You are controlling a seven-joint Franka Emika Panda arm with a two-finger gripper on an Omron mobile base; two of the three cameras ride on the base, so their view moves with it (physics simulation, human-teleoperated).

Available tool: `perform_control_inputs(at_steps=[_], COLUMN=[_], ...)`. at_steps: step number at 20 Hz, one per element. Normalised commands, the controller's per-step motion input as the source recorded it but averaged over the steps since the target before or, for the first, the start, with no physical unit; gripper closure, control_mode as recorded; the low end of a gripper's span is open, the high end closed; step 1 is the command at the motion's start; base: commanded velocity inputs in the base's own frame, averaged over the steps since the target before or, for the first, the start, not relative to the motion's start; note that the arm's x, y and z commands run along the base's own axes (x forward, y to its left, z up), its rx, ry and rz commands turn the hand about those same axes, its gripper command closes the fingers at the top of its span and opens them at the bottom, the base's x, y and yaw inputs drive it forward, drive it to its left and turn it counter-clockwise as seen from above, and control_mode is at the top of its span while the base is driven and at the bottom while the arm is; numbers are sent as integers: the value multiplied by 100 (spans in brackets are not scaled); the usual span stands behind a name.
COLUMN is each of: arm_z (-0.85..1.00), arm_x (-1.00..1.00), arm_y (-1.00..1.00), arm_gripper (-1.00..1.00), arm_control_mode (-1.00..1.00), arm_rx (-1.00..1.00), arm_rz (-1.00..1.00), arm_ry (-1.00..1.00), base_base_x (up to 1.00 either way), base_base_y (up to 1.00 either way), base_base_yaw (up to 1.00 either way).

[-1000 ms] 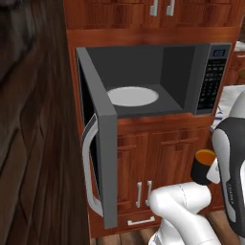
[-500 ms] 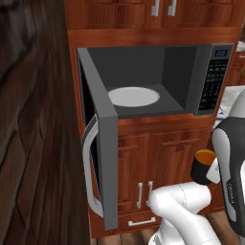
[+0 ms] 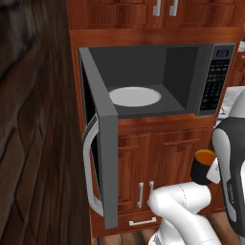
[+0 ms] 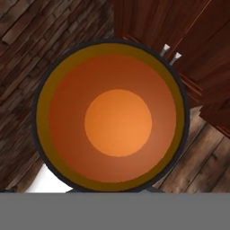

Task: Place the microwavable item in the microwave. Then, close the microwave door and press the start button.

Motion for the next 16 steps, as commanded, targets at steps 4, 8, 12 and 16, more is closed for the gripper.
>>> perform_control_inputs(at_steps=[4, 8, 12, 16], arm_z=[9, 46, 65, 42], arm_x=[1, 4, 12, 12], arm_y=[0, 0, 0, 4], arm_gripper=[100, 100, 100, 100], arm_control_mode=[-100, -100, -100, -100], arm_rx=[0, 0, 0, 0], arm_rz=[0, 0, 0, 0], arm_ry=[-7, -16, -7, -2], base_base_x=[0, 0, 0, 0], base_base_y=[0, 0, 0, 0], base_base_yaw=[0, 0, 0, 0])
